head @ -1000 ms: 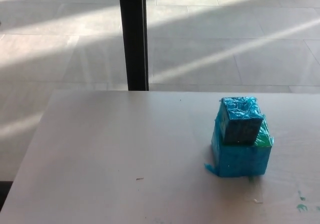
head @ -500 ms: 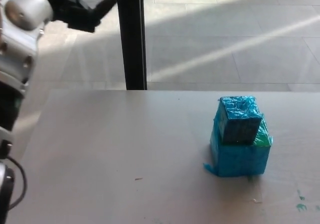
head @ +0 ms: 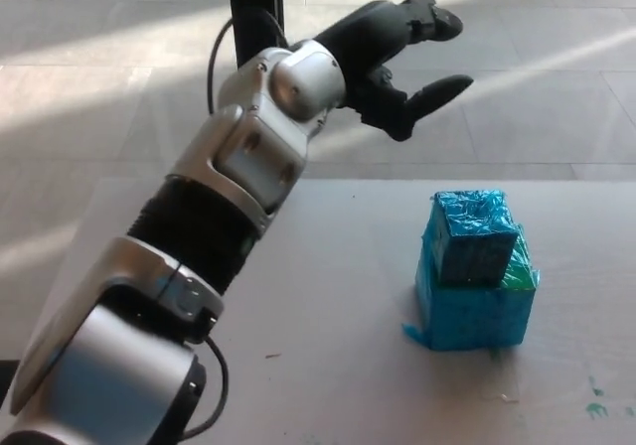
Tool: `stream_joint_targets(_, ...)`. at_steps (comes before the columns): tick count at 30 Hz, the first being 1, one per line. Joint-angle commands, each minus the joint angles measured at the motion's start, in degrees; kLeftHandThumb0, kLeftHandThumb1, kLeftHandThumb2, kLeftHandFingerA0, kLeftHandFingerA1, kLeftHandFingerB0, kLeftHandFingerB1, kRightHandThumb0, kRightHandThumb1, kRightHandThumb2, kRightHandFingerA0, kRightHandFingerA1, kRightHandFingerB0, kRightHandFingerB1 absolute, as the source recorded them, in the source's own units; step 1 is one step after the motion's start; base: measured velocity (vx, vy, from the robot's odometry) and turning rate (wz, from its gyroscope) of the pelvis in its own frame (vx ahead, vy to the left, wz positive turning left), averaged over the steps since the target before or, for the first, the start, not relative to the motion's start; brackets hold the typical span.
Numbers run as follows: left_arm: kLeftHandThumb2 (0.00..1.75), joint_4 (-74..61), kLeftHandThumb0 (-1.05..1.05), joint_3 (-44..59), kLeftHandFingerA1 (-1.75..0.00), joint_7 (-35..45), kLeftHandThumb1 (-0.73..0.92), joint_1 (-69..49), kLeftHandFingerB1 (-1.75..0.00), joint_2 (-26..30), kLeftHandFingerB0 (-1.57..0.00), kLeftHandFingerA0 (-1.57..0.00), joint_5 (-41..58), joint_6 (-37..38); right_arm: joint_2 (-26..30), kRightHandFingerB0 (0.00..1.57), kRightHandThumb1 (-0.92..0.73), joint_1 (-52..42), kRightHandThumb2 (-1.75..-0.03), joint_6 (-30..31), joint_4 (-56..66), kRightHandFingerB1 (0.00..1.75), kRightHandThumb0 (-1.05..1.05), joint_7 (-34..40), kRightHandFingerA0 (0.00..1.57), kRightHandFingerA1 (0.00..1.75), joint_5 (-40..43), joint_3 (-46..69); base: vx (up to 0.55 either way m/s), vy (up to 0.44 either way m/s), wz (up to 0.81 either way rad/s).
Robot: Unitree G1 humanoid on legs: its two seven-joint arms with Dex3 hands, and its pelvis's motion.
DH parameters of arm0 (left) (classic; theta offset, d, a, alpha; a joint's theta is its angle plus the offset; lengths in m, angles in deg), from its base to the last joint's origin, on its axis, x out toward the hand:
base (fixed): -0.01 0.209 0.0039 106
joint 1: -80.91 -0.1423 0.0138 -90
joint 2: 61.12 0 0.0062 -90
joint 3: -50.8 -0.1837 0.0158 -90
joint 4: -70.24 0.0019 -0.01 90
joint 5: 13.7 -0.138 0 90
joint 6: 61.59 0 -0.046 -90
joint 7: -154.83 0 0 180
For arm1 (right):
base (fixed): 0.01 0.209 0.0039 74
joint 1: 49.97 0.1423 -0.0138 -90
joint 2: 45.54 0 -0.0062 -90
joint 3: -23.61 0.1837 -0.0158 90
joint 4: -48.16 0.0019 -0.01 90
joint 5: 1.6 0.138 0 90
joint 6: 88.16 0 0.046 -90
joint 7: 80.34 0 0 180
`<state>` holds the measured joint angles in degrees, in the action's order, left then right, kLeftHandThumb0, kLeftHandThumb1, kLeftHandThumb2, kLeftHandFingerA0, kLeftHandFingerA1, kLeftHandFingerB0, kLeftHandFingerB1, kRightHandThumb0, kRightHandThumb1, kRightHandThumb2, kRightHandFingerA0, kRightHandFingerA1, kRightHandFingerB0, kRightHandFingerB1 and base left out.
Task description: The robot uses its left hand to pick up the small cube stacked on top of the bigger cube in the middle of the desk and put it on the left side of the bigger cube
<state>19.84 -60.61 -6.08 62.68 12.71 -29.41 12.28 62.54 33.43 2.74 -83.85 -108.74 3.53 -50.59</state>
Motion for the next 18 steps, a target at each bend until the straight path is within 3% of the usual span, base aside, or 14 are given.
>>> stream_joint_targets(1,0.66,2.6,-1.01,-0.1,-1.02,-3.4,0.86,1.8,-0.33,-3.2,-0.17,-0.88,-1.5,1.7,1.2,0.4,-0.7,-0.1,-0.61,0.7,1.0,0.35,-0.54,-1.0,0.47,0.59,0.7,0.2,0.0,0.0,0.0)
stream_joint_targets(2,0.67,3.1,-1.01,-0.2,-1.28,-3.5,0.86,2.2,-0.33,-3.5,-0.16,-0.97,-1.6,2.5,1.2,0.41,-0.71,0.1,-0.61,0.7,0.7,0.35,-0.52,-0.8,0.49,0.6,0.6,0.2,0.0,0.0,0.0)
stream_joint_targets(4,0.67,4.8,-1.01,-0.6,-1.09,-3.7,0.87,3.2,-0.32,-4.3,-0.15,-0.63,-2.2,3.5,1.3,0.39,-0.7,0.7,-0.61,0.5,-0.4,0.35,-0.52,0.0,0.49,0.56,-0.2,-0.1,0.0,0.0,0.0)
stream_joint_targets(5,1.12,5.1,-0.99,-0.6,-0.73,-3.5,0.67,3.4,-0.36,-4.5,-0.09,-0.3,-2.1,3.6,1.2,0.33,-0.56,0.9,-0.91,0.7,-0.4,0.5,-0.55,0.0,0.44,0.63,-0.3,-0.2,0.0,0.0,0.0)
stream_joint_targets(7,1.05,5.7,-1.02,-0.5,-0.93,-3.7,0.64,4.0,-0.43,-5.7,-0.1,-0.7,-2.0,3.1,1.0,0.33,-0.55,1.3,-0.9,0.7,-0.7,0.5,-0.53,0.0,0.44,0.63,0.0,0.0,0.0,0.0,0.0)
stream_joint_targets(8,1.1,6.0,-1.05,-0.8,-0.8,-3.4,0.68,4.3,-0.4,-6.1,-0.11,-0.59,-2.3,2.9,1.0,0.41,-0.7,1.4,-0.61,0.5,-1.0,0.35,-0.52,0.2,0.49,0.57,-0.3,-0.3,0.0,0.0,0.0)
stream_joint_targets(9,0.66,5.7,-1.03,-1.3,-0.66,-3.2,0.84,4.1,-0.3,-6.3,-0.16,-0.49,-2.8,2.7,1.2,0.42,-0.7,1.3,-0.61,0.8,-0.7,0.35,-0.52,0.1,0.5,0.57,-0.4,-0.3,0.0,0.0,0.0)
stream_joint_targets(10,1.11,6.1,-1.05,-2.8,-0.73,-2.4,0.69,4.6,-0.38,-6.2,-0.11,-0.5,-4.1,2.3,1.1,0.35,-0.54,1.6,-0.91,0.3,-1.5,0.5,-0.55,0.2,0.45,0.63,-0.5,-0.4,0.0,0.0,0.0)
stream_joint_targets(11,0.67,6.7,-1.05,-3.3,-0.76,-2.3,0.86,4.6,-0.3,-6.2,-0.15,-0.56,-4.4,3.2,1.2,0.35,-0.54,1.6,-0.91,0.4,-1.3,0.5,-0.55,0.2,0.45,0.63,-0.4,-0.3,0.0,0.0,0.0)
stream_joint_targets(12,1.1,7.1,-1.05,-4.2,-0.76,-1.8,0.67,4.7,-0.37,-6.1,-0.11,-0.5,-4.9,3.2,1.4,0.43,-0.7,1.7,-0.61,0.1,-1.6,0.35,-0.52,0.0,0.5,0.56,-0.4,-0.2,0.0,0.0,0.0)
stream_joint_targets(13,1.11,7.7,-1.05,-5.1,-0.51,-0.6,0.64,5.1,-0.3,-6.3,-0.09,0.0,-5.4,2.3,1.5,0.34,-0.55,1.8,-0.91,-0.6,-1.9,0.5,-0.55,-0.1,0.44,0.62,-0.4,-0.2,0.0,0.0,0.0)
stream_joint_targets(15,1.11,8.7,-1.05,-6.5,-0.51,0.8,0.64,5.8,-0.3,-6.4,-0.09,0.0,-5.7,1.2,1.6,0.34,-0.55,1.7,-0.91,-1.5,-2.3,0.5,-0.55,-0.2,0.44,0.62,-0.5,-0.2,0.0,0.0,0.0)
stream_joint_targets(17,0.65,9.5,-1.05,-10.7,-0.33,2.5,0.76,6.3,-0.31,-6.5,-0.07,0.0,-8.7,0.7,1.5,0.42,-0.71,1.5,-0.61,-1.4,-1.4,0.35,-0.52,-0.6,0.5,0.57,-0.4,-0.3,0.0,0.0,0.0)
stream_joint_targets(18,1.08,9.8,-1.03,-13.3,-0.19,3.1,0.58,6.3,-0.15,-6.6,-0.13,0.0,-10.4,1.4,1.4,0.42,-0.71,1.8,-0.62,-1.1,-1.4,0.35,-0.53,-0.7,0.49,0.57,-0.4,-0.5,0.0,0.0,0.0)
